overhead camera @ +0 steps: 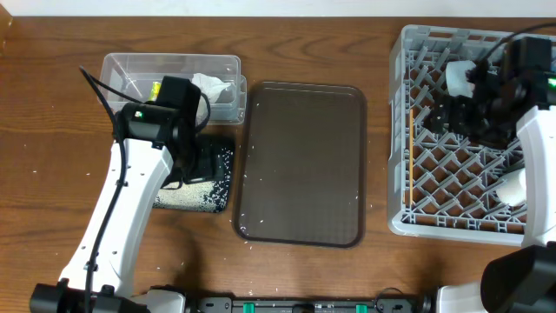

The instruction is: Sort waste into correct bins and load items into the dishwasher rack

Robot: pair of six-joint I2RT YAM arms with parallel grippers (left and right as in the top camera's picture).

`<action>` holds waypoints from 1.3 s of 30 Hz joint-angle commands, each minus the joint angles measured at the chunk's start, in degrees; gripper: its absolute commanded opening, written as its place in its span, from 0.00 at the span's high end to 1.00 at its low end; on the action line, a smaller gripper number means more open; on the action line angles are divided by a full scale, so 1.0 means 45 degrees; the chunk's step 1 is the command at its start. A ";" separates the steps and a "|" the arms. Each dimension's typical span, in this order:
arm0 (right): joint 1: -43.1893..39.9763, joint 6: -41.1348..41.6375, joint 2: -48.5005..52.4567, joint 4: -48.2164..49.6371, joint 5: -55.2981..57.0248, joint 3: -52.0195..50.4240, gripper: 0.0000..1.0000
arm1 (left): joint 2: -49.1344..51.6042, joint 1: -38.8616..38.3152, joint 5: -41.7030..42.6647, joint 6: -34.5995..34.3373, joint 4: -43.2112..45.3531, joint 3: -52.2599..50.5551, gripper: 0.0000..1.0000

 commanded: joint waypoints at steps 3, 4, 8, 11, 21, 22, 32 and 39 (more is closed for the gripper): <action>-0.0165 0.0262 -0.1860 0.0685 0.0238 -0.1744 0.01 | -0.1122 0.0044 -0.0068 0.0112 0.0185 -0.1297 0.06; -0.0155 0.0393 -0.2584 0.1190 0.0296 -0.2448 0.01 | -0.1627 0.0044 -0.0063 0.0112 0.0529 -0.1821 0.06; -0.0019 0.0418 -0.5974 0.3614 0.0617 -0.5348 0.01 | -0.4119 -0.0019 -0.0063 0.0068 0.2467 -0.3939 0.06; 0.0058 0.0418 -0.8636 0.4852 0.1137 -0.7179 0.01 | -0.6489 -0.0073 -0.0068 -0.0219 0.3929 -0.5479 0.05; 0.0044 0.0418 -1.3969 0.3832 0.1185 -0.9156 0.01 | -1.0579 -0.0073 -0.0068 -0.0651 0.5251 -0.6523 0.01; 0.0044 0.0418 -1.4100 0.3628 0.1180 -0.9156 0.01 | -1.0652 -0.0073 -0.0068 -0.0651 0.5251 -0.6523 0.01; 0.0044 0.0423 -1.4498 0.0986 0.1161 -0.9160 0.01 | -1.0627 -0.0073 -0.0068 -0.0651 0.5251 -0.6523 0.01; 0.0044 0.0423 -1.4498 0.0986 0.1166 -0.9160 0.01 | -1.0627 -0.0073 -0.0073 -0.0651 0.5251 -0.6523 0.00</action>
